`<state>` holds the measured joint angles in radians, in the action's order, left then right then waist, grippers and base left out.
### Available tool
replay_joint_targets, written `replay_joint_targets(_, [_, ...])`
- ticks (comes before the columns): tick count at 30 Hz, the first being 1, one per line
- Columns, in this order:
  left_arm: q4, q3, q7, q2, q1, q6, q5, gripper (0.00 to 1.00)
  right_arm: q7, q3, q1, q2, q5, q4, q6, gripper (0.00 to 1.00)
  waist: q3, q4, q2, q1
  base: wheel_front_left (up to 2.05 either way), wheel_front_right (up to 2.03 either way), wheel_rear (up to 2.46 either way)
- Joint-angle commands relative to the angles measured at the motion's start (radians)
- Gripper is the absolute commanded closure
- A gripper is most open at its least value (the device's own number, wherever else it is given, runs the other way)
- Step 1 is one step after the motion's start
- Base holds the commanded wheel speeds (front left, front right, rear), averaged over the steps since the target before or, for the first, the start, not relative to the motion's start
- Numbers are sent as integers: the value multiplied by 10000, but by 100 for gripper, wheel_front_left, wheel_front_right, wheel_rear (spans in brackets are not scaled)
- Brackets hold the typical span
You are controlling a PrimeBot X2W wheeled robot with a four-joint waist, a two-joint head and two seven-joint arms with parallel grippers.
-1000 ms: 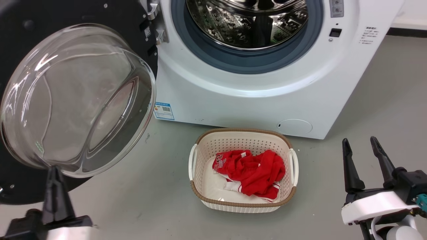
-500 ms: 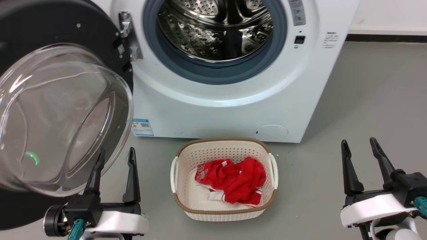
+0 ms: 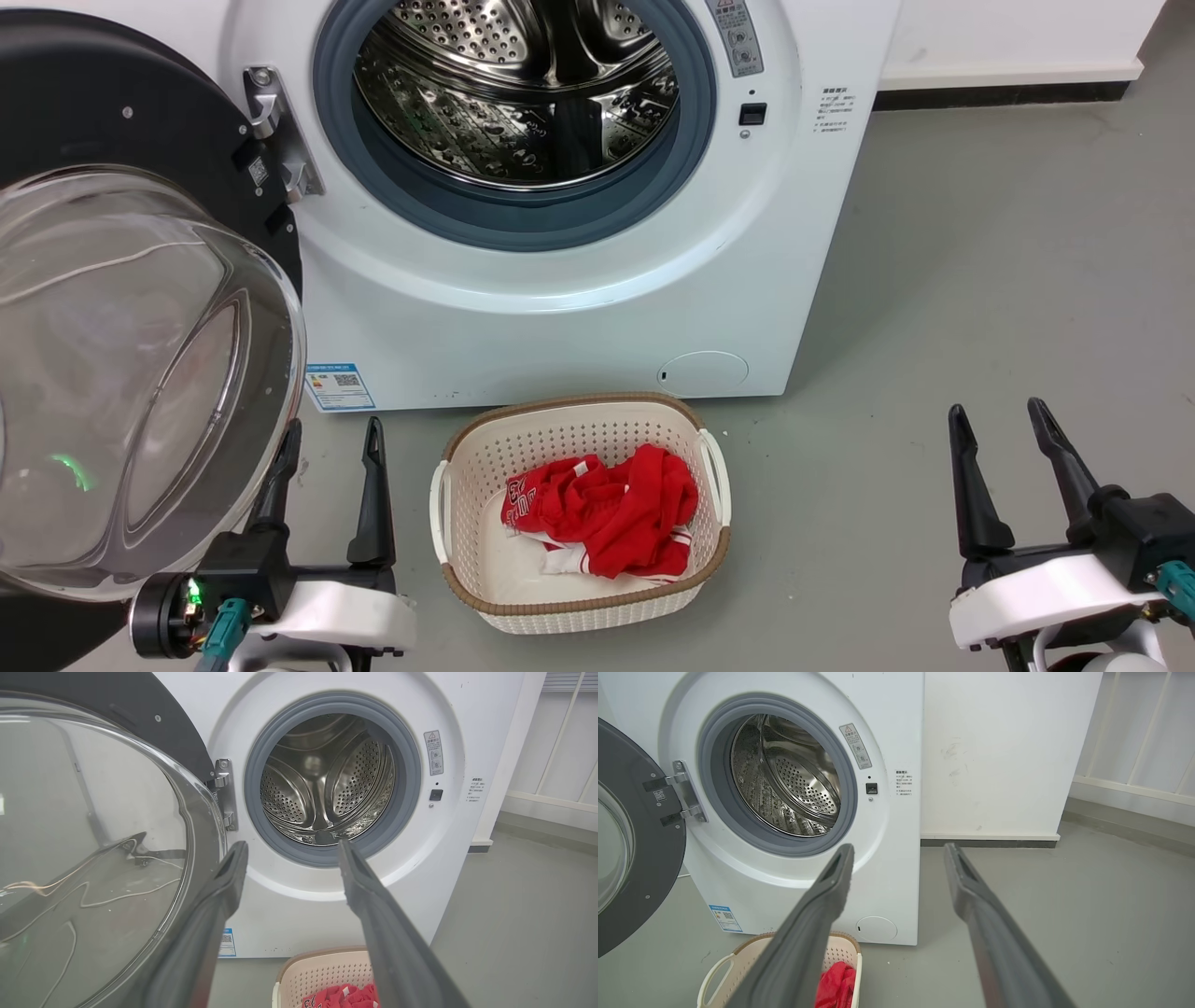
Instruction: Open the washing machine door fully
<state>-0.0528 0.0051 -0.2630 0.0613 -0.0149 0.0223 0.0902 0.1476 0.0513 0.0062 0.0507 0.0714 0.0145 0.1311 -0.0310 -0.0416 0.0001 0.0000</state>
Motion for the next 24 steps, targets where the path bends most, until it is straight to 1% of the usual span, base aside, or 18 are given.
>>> replay_joint_targets(1, [22,40,-24,66,-70,-27,-76,0,9,-18,116,-11,45,-21,-7,0,-12,-6,-1,0,0,0,0])
replay_joint_targets(10, [-78,94,-24,52,-86,23,-84,0,1,-45,53,-11,73,-97,-7,0,-10,54,-1,0,0,0,0])
replay_joint_targets(24, [-42,128,-24,9,-39,-24,-152,0,29,-54,2,-11,149,-149,-7,0,-30,122,-1,0,0,0,0])
